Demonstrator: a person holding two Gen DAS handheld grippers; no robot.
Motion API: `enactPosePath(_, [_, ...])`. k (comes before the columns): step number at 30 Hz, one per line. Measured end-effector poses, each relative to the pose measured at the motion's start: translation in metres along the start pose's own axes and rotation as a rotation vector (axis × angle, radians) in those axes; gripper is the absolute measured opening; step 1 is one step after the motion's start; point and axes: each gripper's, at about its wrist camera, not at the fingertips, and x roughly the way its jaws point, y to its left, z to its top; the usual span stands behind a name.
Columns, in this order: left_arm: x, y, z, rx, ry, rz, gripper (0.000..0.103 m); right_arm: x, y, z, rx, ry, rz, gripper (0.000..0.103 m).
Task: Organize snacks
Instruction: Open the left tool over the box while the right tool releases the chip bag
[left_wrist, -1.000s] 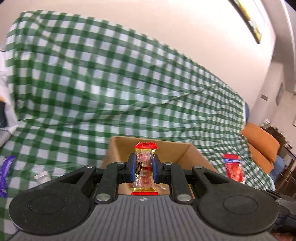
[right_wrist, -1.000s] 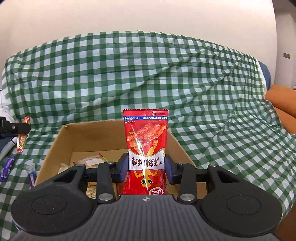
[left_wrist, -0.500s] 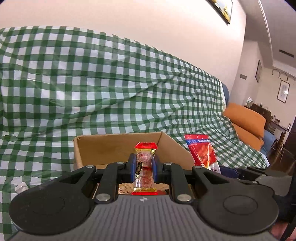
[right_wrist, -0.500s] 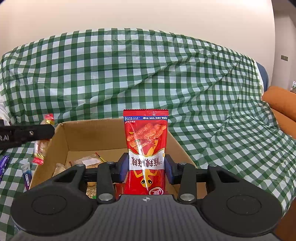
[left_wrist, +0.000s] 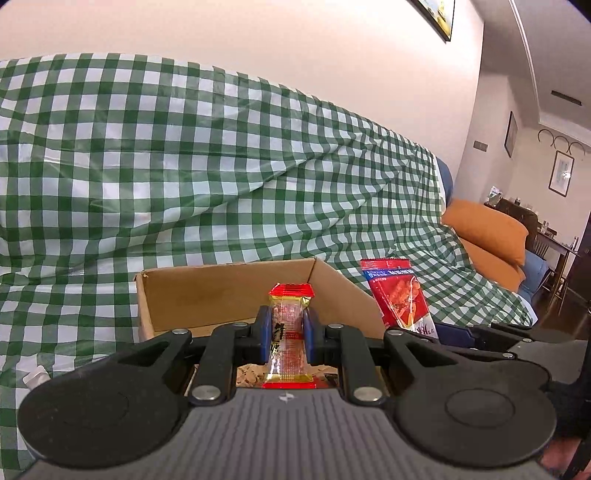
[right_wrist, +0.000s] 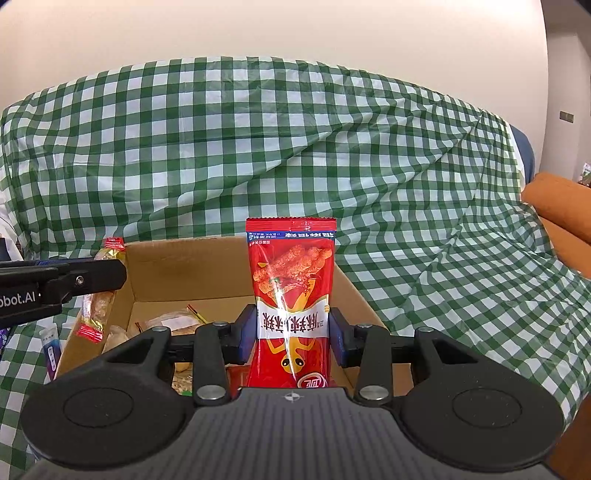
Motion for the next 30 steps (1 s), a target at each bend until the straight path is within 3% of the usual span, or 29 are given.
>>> enactPosePath(30, [-0.0012,0.0001,0.0042,-0.005,-0.007,0.002,0.019,-0.0009,0.0053,-0.0002,-0.003,-0.005,-0.005,0.042])
